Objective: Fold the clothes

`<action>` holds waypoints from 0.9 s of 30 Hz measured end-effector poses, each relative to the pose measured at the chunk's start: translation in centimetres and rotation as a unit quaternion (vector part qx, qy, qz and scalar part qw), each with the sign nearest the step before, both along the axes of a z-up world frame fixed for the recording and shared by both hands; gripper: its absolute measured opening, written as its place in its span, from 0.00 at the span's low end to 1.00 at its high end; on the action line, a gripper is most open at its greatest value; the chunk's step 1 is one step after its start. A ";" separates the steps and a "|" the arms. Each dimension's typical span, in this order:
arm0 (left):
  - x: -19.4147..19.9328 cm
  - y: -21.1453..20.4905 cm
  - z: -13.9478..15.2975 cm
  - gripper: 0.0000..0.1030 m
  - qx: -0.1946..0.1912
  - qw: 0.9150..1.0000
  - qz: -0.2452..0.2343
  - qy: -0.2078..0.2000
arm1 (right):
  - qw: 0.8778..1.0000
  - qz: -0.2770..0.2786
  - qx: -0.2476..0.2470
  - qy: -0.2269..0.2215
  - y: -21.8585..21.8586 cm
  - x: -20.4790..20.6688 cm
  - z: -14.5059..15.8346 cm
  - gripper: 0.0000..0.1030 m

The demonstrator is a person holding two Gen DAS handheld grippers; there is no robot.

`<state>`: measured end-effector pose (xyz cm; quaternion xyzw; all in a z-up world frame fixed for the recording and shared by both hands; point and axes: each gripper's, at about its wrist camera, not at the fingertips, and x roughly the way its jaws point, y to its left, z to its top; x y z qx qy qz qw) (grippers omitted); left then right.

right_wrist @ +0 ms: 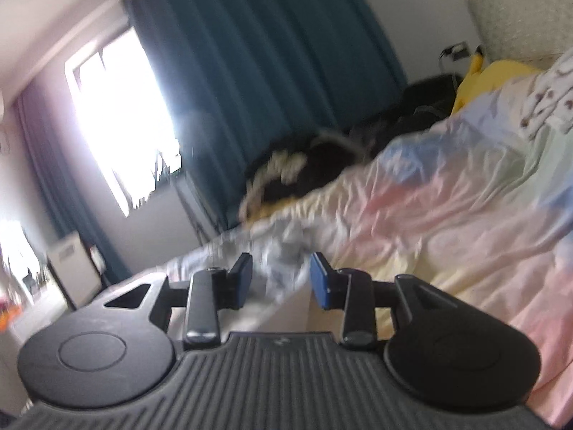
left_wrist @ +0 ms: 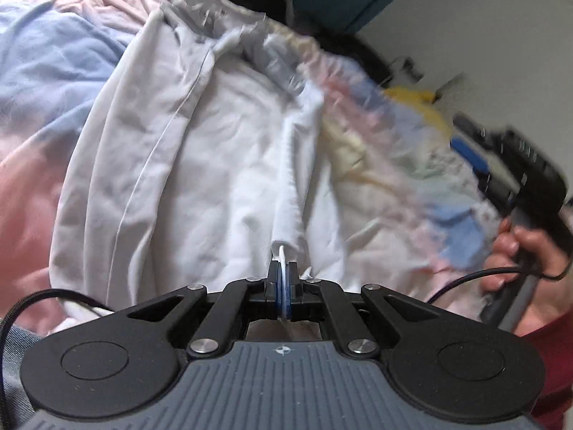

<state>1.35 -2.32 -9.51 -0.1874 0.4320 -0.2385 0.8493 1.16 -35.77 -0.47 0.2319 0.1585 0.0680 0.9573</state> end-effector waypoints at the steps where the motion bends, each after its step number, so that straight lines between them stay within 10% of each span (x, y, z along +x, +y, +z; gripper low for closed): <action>1: 0.2 -0.5 -0.1 0.03 0.013 1.000 -0.005 -0.008 | 1.000 0.009 -0.011 0.013 0.8 0.5 -0.3 0.37; 5: 0.1 -1.5 0.4 0.07 0.051 0.998 -0.029 -0.035 | 0.998 0.037 -0.036 0.045 3.0 1.3 -1.6 0.37; 7: 0.0 -1.5 0.9 0.18 0.063 0.996 -0.040 -0.045 | 0.997 0.044 -0.036 0.054 3.5 1.5 -2.0 0.37; 9: -0.3 -1.2 1.5 0.54 0.062 0.996 -0.046 -0.053 | 0.996 0.051 -0.033 0.062 3.8 1.5 -2.3 0.37; 14: -1.9 -0.6 3.0 0.74 0.049 0.992 -0.083 -0.080 | 0.995 0.068 -0.021 0.071 4.2 1.1 -2.4 0.37; 21: -3.2 3.3 5.6 0.82 0.075 0.989 -0.076 -0.103 | 0.991 0.095 -0.016 0.088 4.9 0.9 -2.5 0.37; 27: 0.3 7.9 6.7 0.81 0.078 0.997 0.000 -0.009 | 0.985 0.123 -0.004 0.122 5.2 1.2 -2.9 0.37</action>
